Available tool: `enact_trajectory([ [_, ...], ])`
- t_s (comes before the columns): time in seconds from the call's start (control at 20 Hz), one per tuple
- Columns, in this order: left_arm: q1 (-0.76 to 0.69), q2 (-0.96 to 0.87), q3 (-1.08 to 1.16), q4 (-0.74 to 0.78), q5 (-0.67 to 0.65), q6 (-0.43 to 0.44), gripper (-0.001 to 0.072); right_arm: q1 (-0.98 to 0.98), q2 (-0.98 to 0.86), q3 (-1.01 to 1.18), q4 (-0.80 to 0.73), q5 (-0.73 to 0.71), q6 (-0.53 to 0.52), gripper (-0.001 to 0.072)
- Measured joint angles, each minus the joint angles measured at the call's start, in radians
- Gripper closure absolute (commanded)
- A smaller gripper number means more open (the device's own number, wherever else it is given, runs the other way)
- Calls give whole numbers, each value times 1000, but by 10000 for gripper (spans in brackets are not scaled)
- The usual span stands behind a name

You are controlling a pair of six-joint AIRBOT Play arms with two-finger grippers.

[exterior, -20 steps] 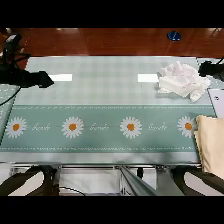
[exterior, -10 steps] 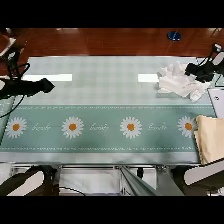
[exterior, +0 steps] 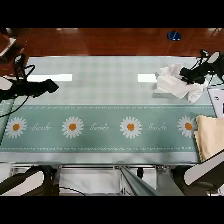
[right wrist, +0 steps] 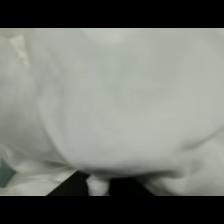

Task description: Fold the shirts.

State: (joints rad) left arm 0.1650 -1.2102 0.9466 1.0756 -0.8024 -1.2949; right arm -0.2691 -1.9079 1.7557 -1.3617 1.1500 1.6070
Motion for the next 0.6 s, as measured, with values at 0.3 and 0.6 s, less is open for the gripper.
enact_trajectory([
  [0.3, 45, 103, 17, -14, -227, 1, 5, 74, 241, 203, 99, 12, -74, 687],
  [0.6, 52, 361, -211, -34, -261, 5, 5, 187, 516, 296, 135, 11, -125, 687],
])
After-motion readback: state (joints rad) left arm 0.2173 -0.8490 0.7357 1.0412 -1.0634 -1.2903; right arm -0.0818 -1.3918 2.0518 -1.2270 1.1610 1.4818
